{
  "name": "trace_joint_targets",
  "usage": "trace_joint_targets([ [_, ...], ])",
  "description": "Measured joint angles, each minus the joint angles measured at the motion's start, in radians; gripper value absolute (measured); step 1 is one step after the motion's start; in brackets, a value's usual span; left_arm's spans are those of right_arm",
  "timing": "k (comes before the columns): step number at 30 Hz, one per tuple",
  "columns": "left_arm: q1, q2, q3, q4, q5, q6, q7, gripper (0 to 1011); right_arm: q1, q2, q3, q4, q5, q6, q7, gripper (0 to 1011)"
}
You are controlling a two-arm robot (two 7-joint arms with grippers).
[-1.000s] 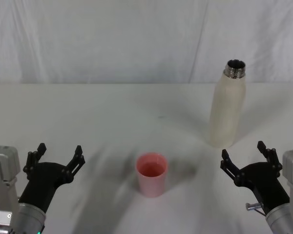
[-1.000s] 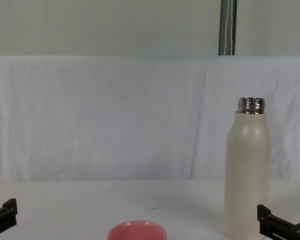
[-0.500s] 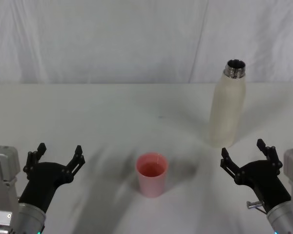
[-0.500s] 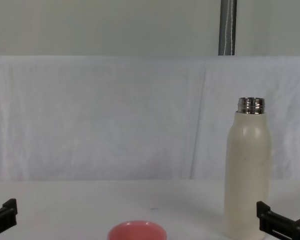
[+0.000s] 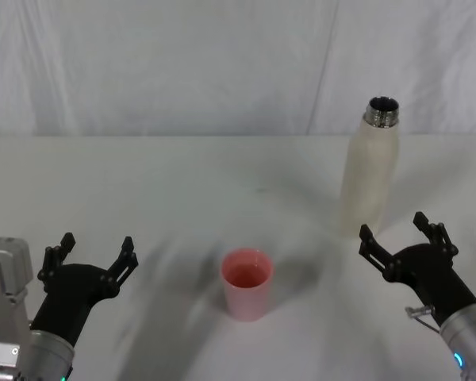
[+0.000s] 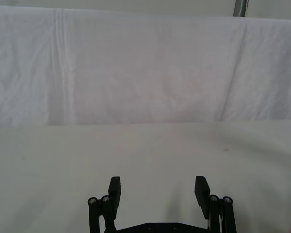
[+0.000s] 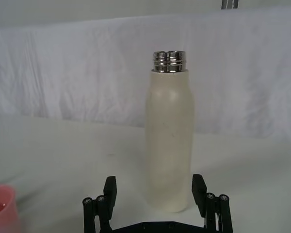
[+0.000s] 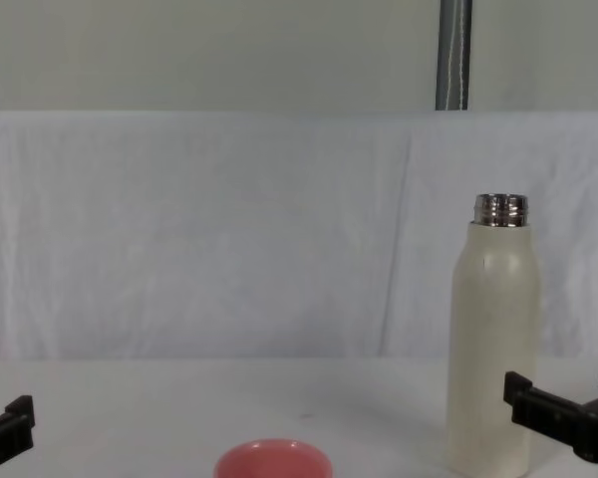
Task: Grasp the thermos with one hand and pour water into the cup lid.
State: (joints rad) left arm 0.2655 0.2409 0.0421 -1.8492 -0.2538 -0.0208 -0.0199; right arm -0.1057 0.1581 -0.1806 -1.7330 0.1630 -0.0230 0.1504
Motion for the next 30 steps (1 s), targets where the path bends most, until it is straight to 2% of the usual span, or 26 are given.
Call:
trace_joint_targets([
  [7,0.0,0.0,0.0,0.0,0.0,0.0,0.0,1001,0.056,0.003,0.017,0.047,0.056,0.022,0.047,1001],
  [13,0.0,0.0,0.0,0.0,0.0,0.0,0.0,1001,0.088,0.011,0.016,0.076,0.069,0.025,0.058,1001],
  [19,0.0,0.0,0.0,0.0,0.0,0.0,0.0,1001,0.146,0.02,0.007,0.138,0.081,0.026,0.073,1001],
  [30,0.0,0.0,0.0,0.0,0.0,0.0,0.0,1001,0.208,0.023,-0.01,0.218,0.09,0.025,0.086,1001],
])
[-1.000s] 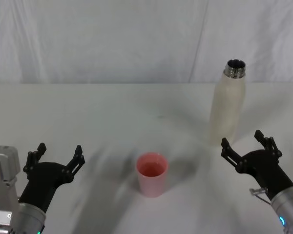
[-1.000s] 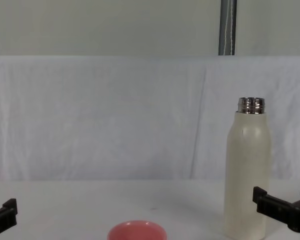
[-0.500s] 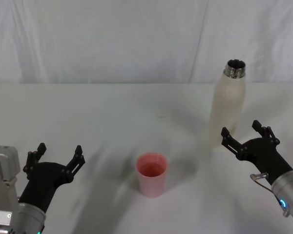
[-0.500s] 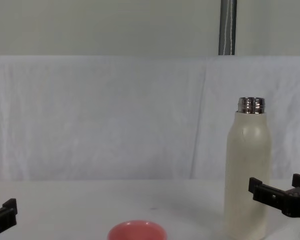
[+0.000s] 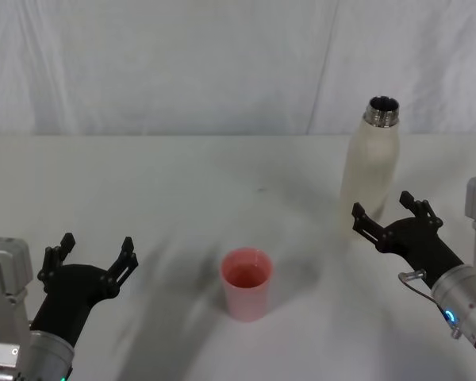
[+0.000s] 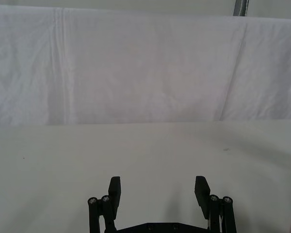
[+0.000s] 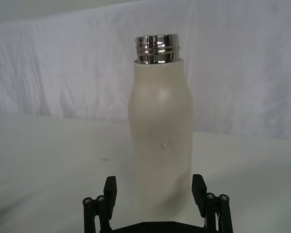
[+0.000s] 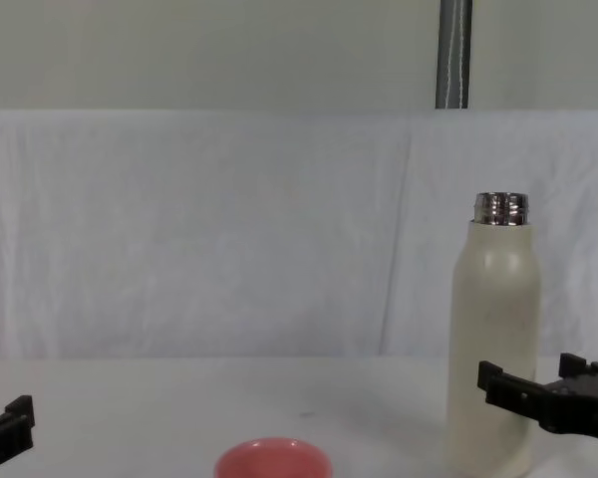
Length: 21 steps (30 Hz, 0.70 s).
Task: Grasp the thermos with one hand and pour water into the cup lid.
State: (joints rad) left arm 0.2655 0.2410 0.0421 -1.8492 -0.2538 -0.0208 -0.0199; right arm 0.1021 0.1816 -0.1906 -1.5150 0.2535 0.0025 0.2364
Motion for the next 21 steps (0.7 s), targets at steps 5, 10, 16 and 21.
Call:
trace_joint_targets([
  [5,0.0,0.0,0.0,0.0,0.0,0.0,0.0,1001,0.031,-0.003,-0.011,0.042,0.003,-0.006,0.006,1001],
  [10,0.0,0.0,0.0,0.0,0.0,0.0,0.0,1001,0.055,-0.008,-0.019,0.076,0.005,-0.013,0.009,1001],
  [16,0.0,0.0,0.0,0.0,0.0,0.0,0.0,1001,0.065,-0.01,-0.019,0.095,0.01,-0.017,0.008,1001],
  [21,0.0,0.0,0.0,0.0,0.0,0.0,0.0,1001,0.069,-0.009,-0.018,0.098,0.015,-0.018,0.007,1001],
])
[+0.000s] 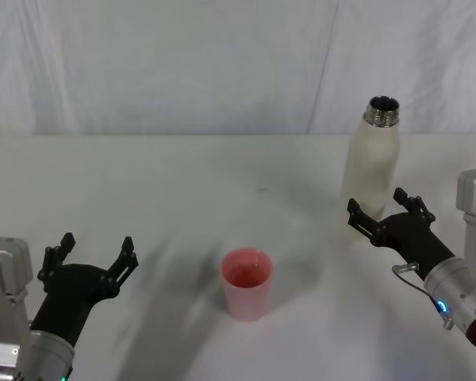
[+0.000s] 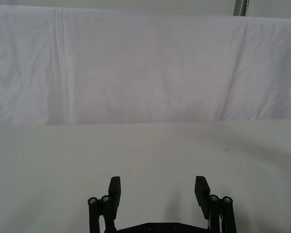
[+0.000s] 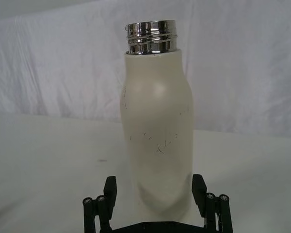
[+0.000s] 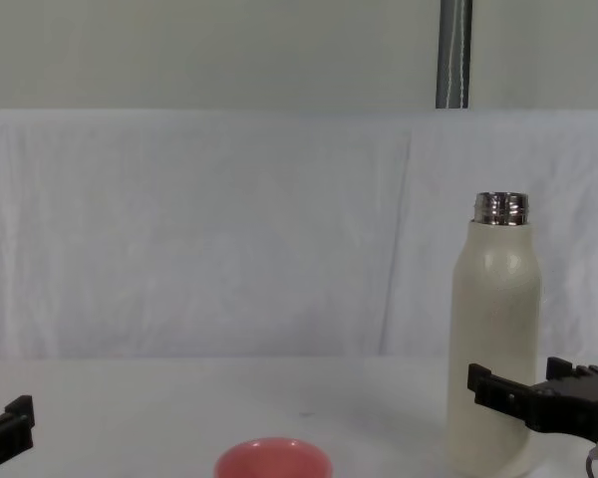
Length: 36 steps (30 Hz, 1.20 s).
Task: Grasp the thermos with one hand and pour water into the cup lid.
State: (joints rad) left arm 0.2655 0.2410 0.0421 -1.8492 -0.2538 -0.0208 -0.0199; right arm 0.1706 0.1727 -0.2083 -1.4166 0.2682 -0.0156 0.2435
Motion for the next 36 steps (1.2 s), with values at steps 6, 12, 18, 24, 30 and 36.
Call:
trace_joint_targets([
  [6,0.0,0.0,0.0,0.0,0.0,0.0,0.0,1001,0.006,0.002,0.0,0.004,0.005,0.0,0.0,1001],
  [12,0.0,0.0,0.0,0.0,0.0,0.0,0.0,1001,0.017,0.004,-0.003,0.015,0.007,0.002,0.002,1001],
  [18,0.0,0.0,0.0,0.0,0.0,0.0,0.0,1001,0.036,0.005,-0.007,0.038,0.008,0.004,0.005,1001],
  [24,0.0,0.0,0.0,0.0,0.0,0.0,0.0,1001,0.055,0.003,-0.01,0.064,0.009,0.003,0.009,1001],
  [30,0.0,0.0,0.0,0.0,0.0,0.0,0.0,1001,0.074,-0.001,-0.012,0.091,0.009,0.0,0.01,1001],
  [36,0.0,0.0,0.0,0.0,0.0,0.0,0.0,1001,0.086,-0.007,-0.013,0.111,0.005,-0.004,0.004,1001],
])
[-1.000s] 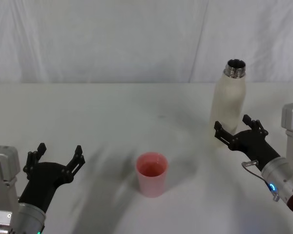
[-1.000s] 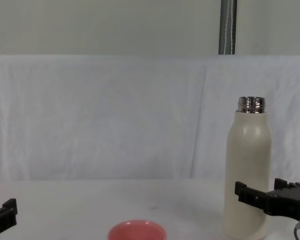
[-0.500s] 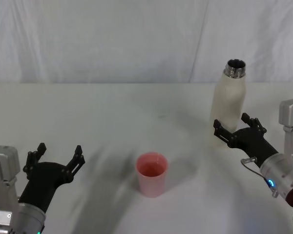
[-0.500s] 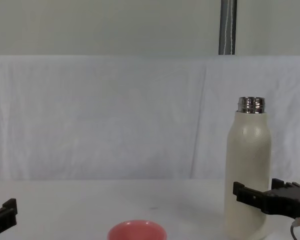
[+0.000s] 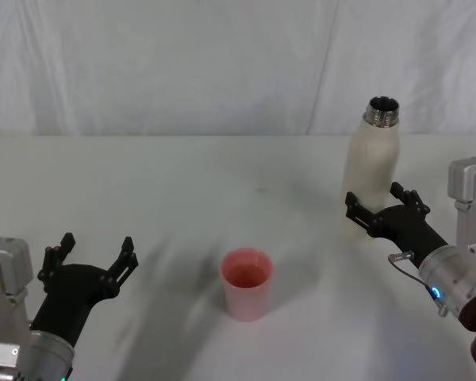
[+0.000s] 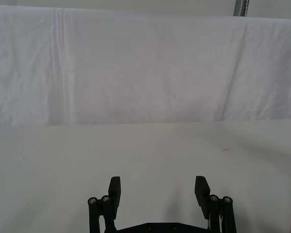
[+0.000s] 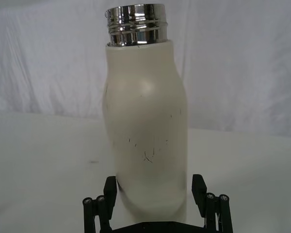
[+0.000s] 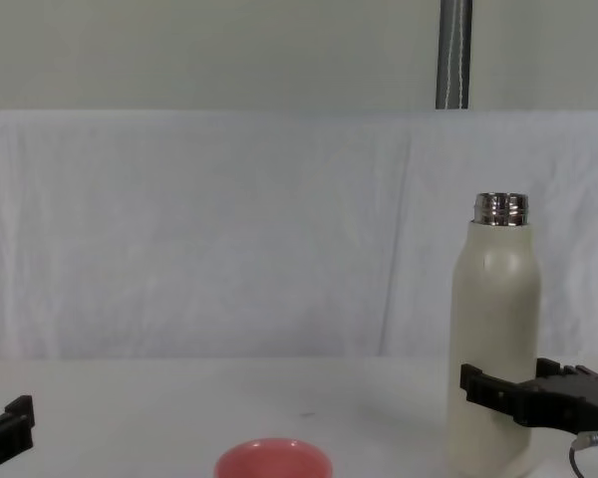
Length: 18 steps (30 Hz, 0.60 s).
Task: Grasp the thermos with one hand and pour water into the cup lid.
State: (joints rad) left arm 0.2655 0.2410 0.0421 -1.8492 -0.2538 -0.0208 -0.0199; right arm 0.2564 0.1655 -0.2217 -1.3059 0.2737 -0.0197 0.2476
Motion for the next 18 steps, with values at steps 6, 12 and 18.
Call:
trace_joint_targets([
  [6,0.0,0.0,0.0,0.0,0.0,0.0,0.0,1001,0.011,-0.007,0.0,0.021,-0.004,-0.006,-0.002,1001],
  [12,0.0,0.0,0.0,0.0,0.0,0.0,0.0,1001,0.033,-0.014,0.001,0.049,-0.008,-0.013,-0.004,1001],
  [18,0.0,0.0,0.0,0.0,0.0,0.0,0.0,1001,0.062,-0.023,-0.002,0.088,-0.013,-0.023,0.0,1001],
])
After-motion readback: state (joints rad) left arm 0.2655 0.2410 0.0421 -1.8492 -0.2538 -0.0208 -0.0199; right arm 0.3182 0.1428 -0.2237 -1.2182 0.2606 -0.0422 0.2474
